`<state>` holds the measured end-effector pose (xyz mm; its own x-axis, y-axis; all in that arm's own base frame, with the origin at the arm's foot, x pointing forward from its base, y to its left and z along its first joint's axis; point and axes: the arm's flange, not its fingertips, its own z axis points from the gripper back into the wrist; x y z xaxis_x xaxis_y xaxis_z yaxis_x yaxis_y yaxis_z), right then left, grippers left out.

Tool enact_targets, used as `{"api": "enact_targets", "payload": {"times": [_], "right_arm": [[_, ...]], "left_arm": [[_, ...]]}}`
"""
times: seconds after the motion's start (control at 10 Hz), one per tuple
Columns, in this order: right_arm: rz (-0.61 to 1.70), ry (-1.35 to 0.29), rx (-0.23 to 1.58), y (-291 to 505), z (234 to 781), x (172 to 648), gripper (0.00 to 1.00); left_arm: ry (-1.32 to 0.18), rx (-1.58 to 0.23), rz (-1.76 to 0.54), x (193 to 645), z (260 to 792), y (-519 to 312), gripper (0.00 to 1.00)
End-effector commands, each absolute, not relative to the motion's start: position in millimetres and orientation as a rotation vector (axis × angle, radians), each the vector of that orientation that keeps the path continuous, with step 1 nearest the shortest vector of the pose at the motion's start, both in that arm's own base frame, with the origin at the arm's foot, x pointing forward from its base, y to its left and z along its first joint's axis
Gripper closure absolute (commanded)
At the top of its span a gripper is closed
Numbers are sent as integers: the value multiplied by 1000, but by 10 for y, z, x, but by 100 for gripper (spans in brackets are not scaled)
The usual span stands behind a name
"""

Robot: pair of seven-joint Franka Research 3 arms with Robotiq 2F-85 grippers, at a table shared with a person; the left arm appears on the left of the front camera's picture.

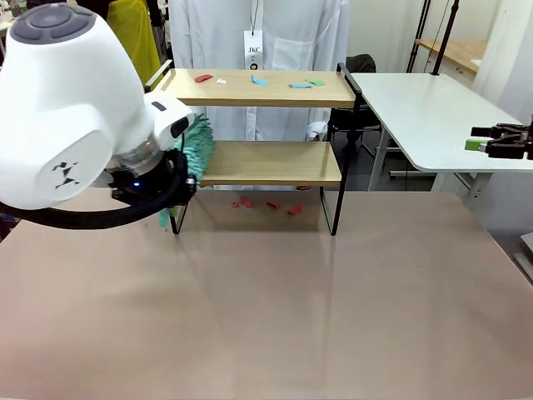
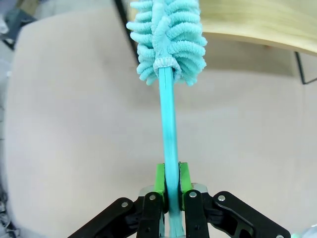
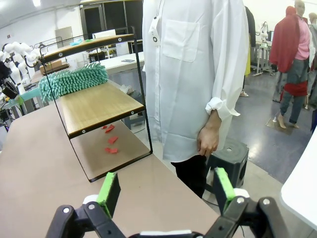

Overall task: Clean the shelf.
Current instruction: Clean the specific section of the Shelf indicated by the human with the Duster.

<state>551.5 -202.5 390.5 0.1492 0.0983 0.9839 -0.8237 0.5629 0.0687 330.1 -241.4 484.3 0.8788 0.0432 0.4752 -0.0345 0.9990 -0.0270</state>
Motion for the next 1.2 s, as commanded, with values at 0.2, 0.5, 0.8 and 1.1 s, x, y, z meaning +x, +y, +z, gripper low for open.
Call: {"api": "enact_targets", "payload": {"times": [0.2,0.5,0.8,1.1], "right_arm": [[759,-1254,724,-2008,3934,5519,0],[759,-1254,724,-2008,3934,5519,0],[759,-1254,724,-2008,3934,5519,0],[759,-1254,724,-2008,3934,5519,0]], "left_arm": [[-617,347,62,3004,4946,-2515,87],[-717,297,-71,2688,5081,-2820,87],[-685,303,-77,2699,5029,-2821,87],[-638,125,-230,2727,5151,-2633,87]]}}
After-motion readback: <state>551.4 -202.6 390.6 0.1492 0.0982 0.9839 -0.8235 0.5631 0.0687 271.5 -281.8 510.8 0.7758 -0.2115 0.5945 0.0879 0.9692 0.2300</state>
